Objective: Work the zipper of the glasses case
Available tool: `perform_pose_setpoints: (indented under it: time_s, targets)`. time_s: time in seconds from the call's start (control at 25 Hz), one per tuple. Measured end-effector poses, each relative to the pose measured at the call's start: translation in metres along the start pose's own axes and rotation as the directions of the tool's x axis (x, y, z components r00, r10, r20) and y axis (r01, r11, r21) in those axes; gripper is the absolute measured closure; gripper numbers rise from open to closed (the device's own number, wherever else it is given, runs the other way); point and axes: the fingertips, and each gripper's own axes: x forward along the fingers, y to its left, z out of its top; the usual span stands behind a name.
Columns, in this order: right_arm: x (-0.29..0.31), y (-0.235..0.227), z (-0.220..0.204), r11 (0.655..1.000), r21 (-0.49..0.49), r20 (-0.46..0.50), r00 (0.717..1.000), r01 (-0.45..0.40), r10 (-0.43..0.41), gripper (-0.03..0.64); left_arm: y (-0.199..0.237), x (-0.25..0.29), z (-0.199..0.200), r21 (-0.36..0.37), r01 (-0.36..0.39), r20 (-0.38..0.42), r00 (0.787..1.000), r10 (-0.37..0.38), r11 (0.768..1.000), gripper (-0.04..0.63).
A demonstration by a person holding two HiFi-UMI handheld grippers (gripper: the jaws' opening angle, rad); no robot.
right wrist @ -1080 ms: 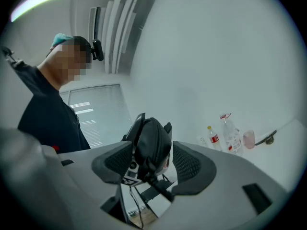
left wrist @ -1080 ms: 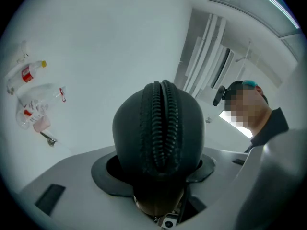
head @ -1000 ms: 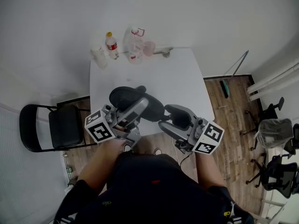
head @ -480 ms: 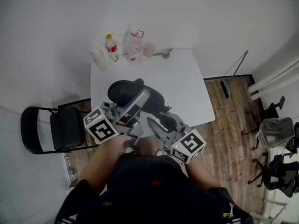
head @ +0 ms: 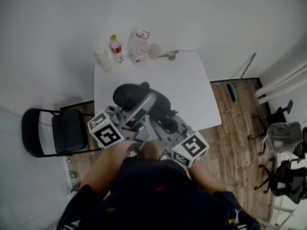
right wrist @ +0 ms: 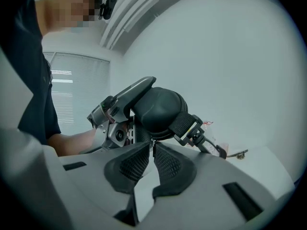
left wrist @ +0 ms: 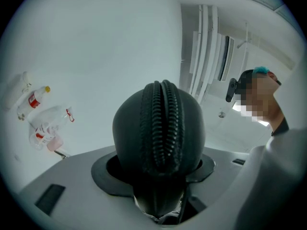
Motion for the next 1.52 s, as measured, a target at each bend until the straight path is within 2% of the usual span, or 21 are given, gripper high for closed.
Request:
perform_pose_setpoints:
  time_s: [0.68,0.88,1.16,1.36,1.52]
  targets:
    - [-0.004,-0.006,-0.003,1.000,-0.007,-0.037,0.999,0.011,-0.011,0.597,0.002,-0.001,-0.001,0.017,-0.010,-0.009,1.000,0.010,1.000,0.324]
    - [-0.001,-0.006,-0.010,0.994,-0.111,-0.097,0.995,0.021,-0.032,0.597,0.002,-0.003,-0.005,0.061,-0.012,-0.068,0.998,0.016,0.998,0.324]
    - [-0.007,-0.013,-0.013,0.977,-0.208,-0.154,0.985,0.045,-0.078,0.597,0.005,-0.012,-0.004,0.053,-0.041,-0.093,0.995,0.045,0.998,0.324]
    - [-0.013,-0.021,-0.018,0.959,-0.278,-0.196,0.975,0.050,-0.107,0.597,0.007,-0.018,-0.018,0.063,-0.030,-0.189,0.981,0.041,0.998,0.324]
    - [-0.016,-0.024,-0.021,0.931,-0.364,-0.227,0.965,0.039,-0.129,0.597,0.008,-0.023,-0.030,0.074,-0.021,-0.266,0.963,0.040,0.997,0.324]
